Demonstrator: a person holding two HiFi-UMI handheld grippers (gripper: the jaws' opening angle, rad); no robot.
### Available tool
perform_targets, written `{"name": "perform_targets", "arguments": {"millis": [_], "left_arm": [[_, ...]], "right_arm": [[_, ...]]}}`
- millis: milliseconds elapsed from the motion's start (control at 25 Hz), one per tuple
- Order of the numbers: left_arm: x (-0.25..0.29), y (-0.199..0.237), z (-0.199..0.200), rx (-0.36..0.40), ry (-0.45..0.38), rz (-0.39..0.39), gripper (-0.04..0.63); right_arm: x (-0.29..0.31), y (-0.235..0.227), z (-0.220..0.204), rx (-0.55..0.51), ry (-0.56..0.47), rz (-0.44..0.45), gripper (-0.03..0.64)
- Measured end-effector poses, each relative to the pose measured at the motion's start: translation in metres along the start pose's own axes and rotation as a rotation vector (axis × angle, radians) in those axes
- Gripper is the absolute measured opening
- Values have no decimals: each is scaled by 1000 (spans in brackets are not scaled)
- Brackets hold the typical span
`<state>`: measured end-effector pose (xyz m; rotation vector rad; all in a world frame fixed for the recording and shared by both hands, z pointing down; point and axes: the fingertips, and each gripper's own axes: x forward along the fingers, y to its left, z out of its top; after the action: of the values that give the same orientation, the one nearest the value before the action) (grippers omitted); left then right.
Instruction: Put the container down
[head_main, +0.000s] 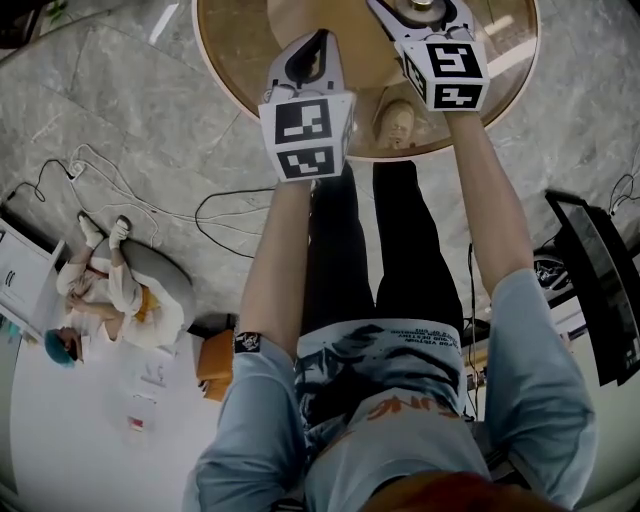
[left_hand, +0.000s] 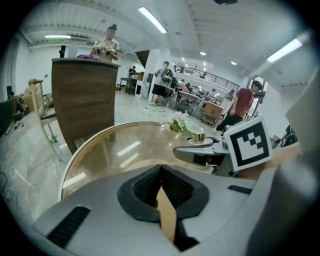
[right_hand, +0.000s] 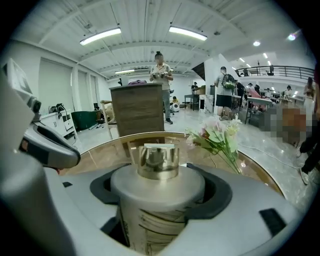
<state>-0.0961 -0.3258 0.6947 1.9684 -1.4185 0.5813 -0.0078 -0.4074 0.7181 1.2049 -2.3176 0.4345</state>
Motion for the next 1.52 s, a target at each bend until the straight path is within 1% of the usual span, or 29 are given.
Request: {"name": "perform_targets", "arguments": {"millis": [160,360,520,800,1080,1240,1360,1520], "left_arm": [[3,6,-3,-7,19,7,26],[1,9,-3,-17,16,7,26],[0,13,-6,-24,21,13,26],[-3,15,-8,-25,27,14,26],[-10,10,-7,-19,20,8,26],[-15,6,-10,-14,17,5,26],[-22,3,-15,-14,19,6,26],[-28,-2,-13,-9,6,4,26]], "right_arm": [[23,-6,10,-18,-25,-4,359],[39,-8,18,-43,-34,6,359],[46,-6,15,-31,-27,3,359],[47,-6,14,-35,-54,9,360],[31,1,0,-119,7,-8,360],[21,-3,-13,-108,34,-36,360],[15,-3,-21,-129,60,-50,360],[11,-3,-28,-134,99,-37,364]]}}
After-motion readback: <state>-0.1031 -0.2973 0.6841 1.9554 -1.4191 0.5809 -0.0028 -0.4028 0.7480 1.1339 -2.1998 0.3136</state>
